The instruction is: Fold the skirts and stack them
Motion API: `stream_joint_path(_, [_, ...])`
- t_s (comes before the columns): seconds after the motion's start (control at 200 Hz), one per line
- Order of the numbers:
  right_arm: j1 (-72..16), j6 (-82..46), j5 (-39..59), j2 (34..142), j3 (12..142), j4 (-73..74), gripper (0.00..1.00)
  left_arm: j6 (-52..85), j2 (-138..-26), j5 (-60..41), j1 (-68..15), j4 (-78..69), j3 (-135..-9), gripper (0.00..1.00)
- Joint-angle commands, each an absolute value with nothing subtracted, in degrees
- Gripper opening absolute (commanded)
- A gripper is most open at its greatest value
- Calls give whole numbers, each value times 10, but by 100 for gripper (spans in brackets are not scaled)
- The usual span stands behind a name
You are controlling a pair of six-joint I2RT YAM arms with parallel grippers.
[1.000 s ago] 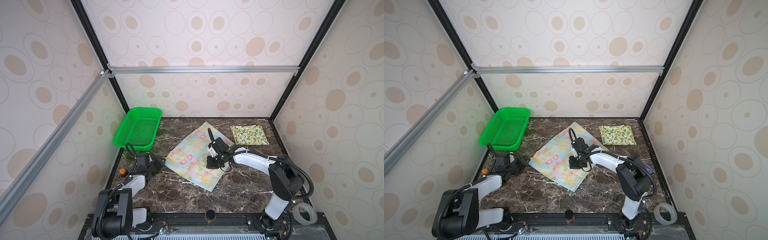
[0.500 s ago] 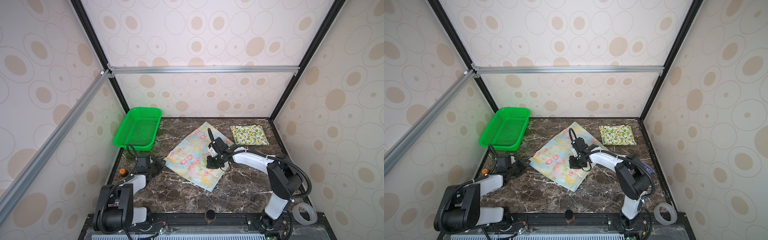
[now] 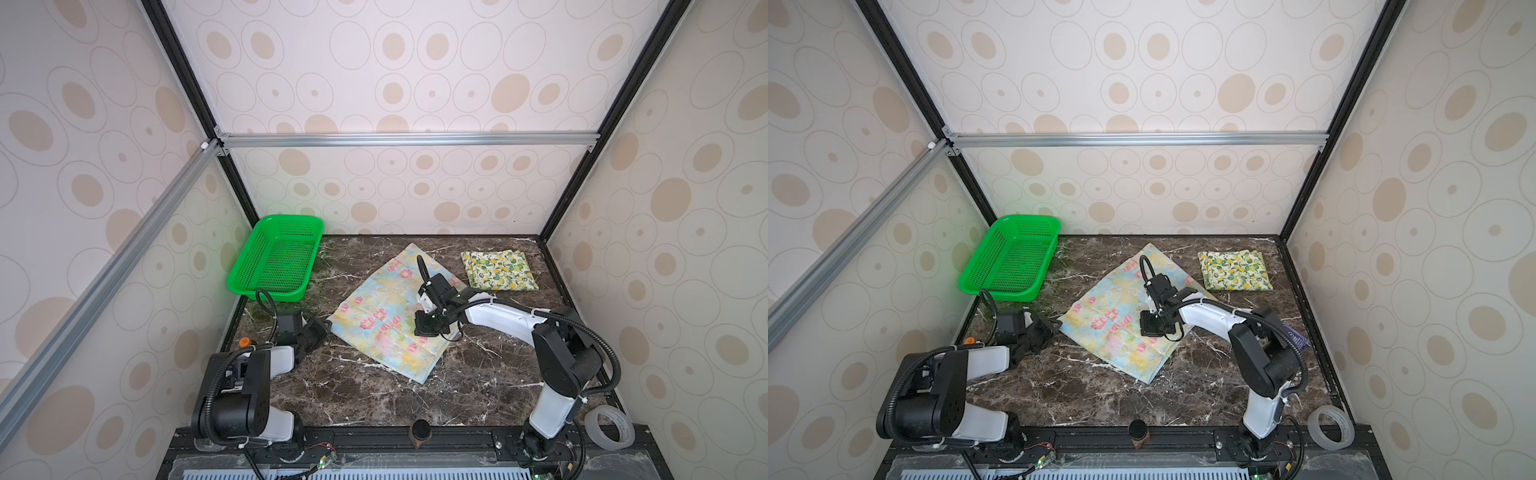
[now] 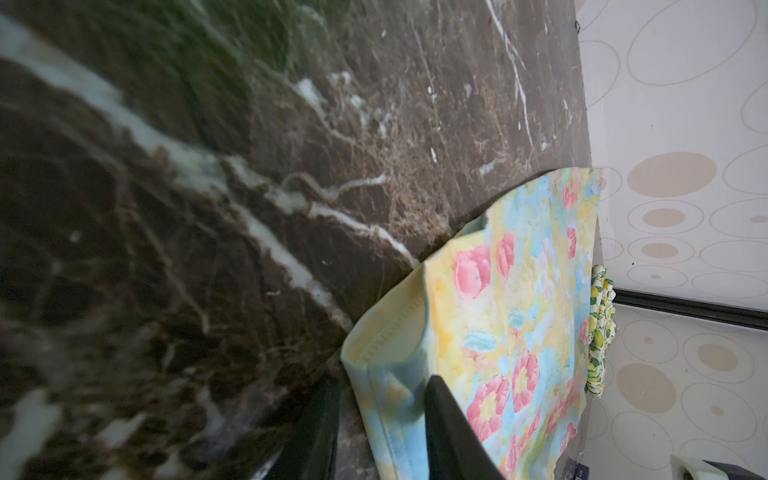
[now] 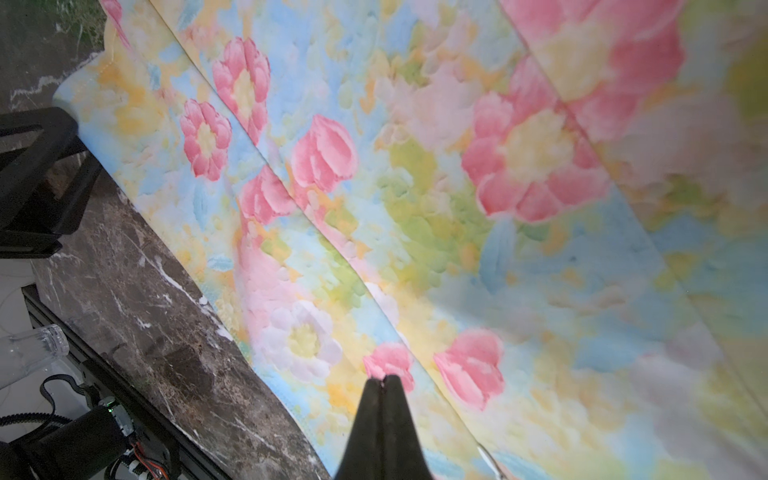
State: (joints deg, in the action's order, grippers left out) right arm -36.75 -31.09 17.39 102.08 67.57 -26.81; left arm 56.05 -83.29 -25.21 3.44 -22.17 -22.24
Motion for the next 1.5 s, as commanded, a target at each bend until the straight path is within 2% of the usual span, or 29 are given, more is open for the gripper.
stream_joint_path(0.0, [-362, -316, 177, 1030, 688, -283, 0, 556, -849, -245, 38, -228, -236, 35])
stream_joint_path(0.185, [-361, -317, 179, 1034, 691, -284, 0, 551, -861, -246, 38, -230, -246, 34])
stream_joint_path(0.325, [-362, -317, 179, 1036, 692, -284, 0, 545, -862, -243, 38, -225, -248, 30])
stream_joint_path(0.43, [-361, -318, 178, 1035, 691, -285, 0, 540, -858, -238, 38, -216, -248, 19])
stream_joint_path(0.545, [-370, -299, 132, 1024, 695, -305, 0, 535, -852, -237, 38, -208, -248, 0])
stream_joint_path(0.705, [-388, -249, 84, 994, 693, -345, 0, 531, -845, -234, 38, -203, -250, 0])
stream_joint_path(0.735, [-392, -241, 80, 985, 686, -348, 3, 532, -844, -234, 37, -202, -250, 0])
stream_joint_path(0.795, [-404, -221, 66, 966, 673, -355, 12, 532, -845, -236, 38, -202, -251, 0])
stream_joint_path(0.875, [-430, -200, 23, 941, 652, -363, 35, 530, -845, -237, 38, -201, -252, 0])
stream_joint_path(0.93, [-453, -179, 12, 927, 638, -366, 41, 529, -845, -237, 38, -201, -253, 0])
stream_joint_path(1.13, [-528, -143, -3, 906, 598, -365, 43, 521, -848, -236, 37, -196, -259, 0])
stream_joint_path(1.28, [-554, -145, 9, 908, 585, -351, 37, 517, -858, -240, 38, -194, -265, 0])
stream_joint_path(1.496, [-596, -146, -2, 929, 587, -342, 34, 511, -869, -243, 38, -191, -267, 0])
